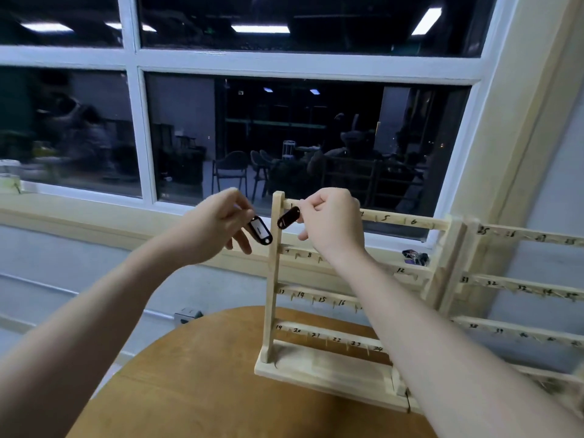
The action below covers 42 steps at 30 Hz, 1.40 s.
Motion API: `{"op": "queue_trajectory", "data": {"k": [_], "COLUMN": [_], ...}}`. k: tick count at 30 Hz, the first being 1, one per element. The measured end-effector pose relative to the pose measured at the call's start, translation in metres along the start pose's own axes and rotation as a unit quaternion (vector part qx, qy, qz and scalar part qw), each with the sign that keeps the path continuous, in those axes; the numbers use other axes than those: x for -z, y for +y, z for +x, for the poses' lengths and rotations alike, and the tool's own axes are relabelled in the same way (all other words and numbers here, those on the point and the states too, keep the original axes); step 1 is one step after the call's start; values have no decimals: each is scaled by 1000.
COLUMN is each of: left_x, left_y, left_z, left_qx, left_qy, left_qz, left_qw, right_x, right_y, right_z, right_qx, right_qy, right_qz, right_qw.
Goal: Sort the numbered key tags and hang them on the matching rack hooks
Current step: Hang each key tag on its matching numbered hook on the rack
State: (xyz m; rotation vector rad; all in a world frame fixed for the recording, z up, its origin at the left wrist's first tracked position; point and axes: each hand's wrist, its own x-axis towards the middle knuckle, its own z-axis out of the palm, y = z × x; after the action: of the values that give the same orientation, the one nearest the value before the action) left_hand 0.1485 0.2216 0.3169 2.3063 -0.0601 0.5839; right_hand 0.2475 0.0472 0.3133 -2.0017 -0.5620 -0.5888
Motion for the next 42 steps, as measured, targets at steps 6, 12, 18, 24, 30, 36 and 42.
{"op": "queue_trajectory", "data": {"k": [6,12,18,24,30,36,42], "left_x": [2,-15,-30,-29,-41,-47,-50], "left_y": [16,30,33,33,32,26,17], "left_z": [14,38,50,54,60,63,63], "left_qx": [-19,-46,-52,-43,-37,-7,-17], "left_qy": [22,16,21,39,42,33,52], "left_qz": [20,27,27,34,74,54,63], "left_qw": [999,998,998,998,996,998,996], "right_x": [-6,-3,-1,1,3,3,0], "right_y": [2,3,7,5,8,11,13], "right_z": [3,0,-7,-6,-8,-7,-8], "right_qx": [0,5,7,10,17,16,25], "right_qy": [13,5,-9,1,16,12,39], "right_qz": [-66,-27,-44,-15,-46,-63,-47], "right_qw": [998,1000,999,1000,999,998,998]}}
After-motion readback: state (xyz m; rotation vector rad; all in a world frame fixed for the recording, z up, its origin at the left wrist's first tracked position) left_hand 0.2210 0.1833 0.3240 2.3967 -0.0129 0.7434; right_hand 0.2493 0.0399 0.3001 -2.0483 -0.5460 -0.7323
